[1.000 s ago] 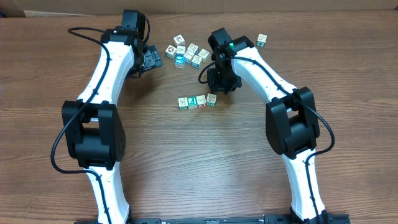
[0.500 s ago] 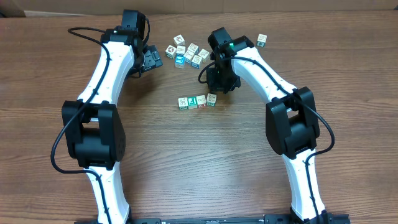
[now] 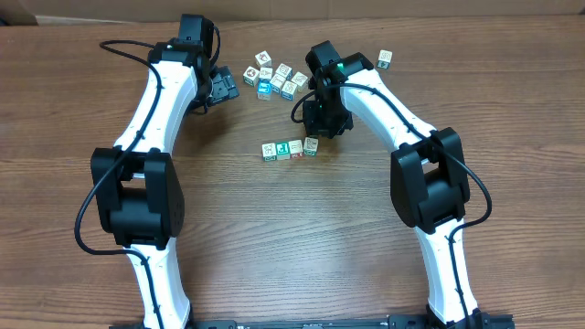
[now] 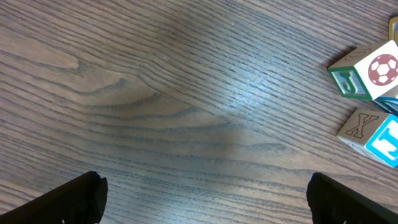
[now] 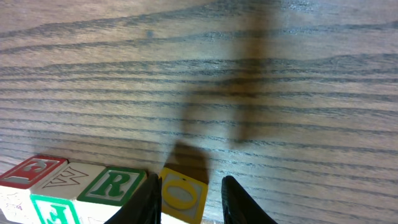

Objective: Form a horizontal line
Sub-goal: 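Push the cow-picture block left against the R block with the right gripper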

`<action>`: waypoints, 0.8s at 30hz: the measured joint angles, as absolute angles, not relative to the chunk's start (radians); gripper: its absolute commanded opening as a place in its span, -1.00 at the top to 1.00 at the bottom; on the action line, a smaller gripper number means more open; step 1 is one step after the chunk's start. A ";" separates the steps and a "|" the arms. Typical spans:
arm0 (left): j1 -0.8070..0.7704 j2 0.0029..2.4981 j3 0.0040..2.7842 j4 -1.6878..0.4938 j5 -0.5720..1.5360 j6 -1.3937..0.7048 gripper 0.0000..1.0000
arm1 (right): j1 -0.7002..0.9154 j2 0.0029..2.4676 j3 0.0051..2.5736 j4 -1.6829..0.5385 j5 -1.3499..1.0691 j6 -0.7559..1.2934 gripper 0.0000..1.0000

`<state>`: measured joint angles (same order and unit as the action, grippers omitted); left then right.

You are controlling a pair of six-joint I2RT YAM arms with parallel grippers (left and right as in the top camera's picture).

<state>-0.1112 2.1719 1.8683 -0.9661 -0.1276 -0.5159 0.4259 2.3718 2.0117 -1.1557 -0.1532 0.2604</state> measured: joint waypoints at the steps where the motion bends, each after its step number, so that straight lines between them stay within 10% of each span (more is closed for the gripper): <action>1: -0.111 2.172 1.868 -0.966 -0.128 -0.516 -1.00 | 0.426 2.372 2.012 -1.156 -0.154 0.260 0.43; 24: -0.111 2.172 1.868 -0.966 -0.128 -0.516 -0.99 | 0.426 2.372 2.012 -1.163 -0.182 0.261 0.44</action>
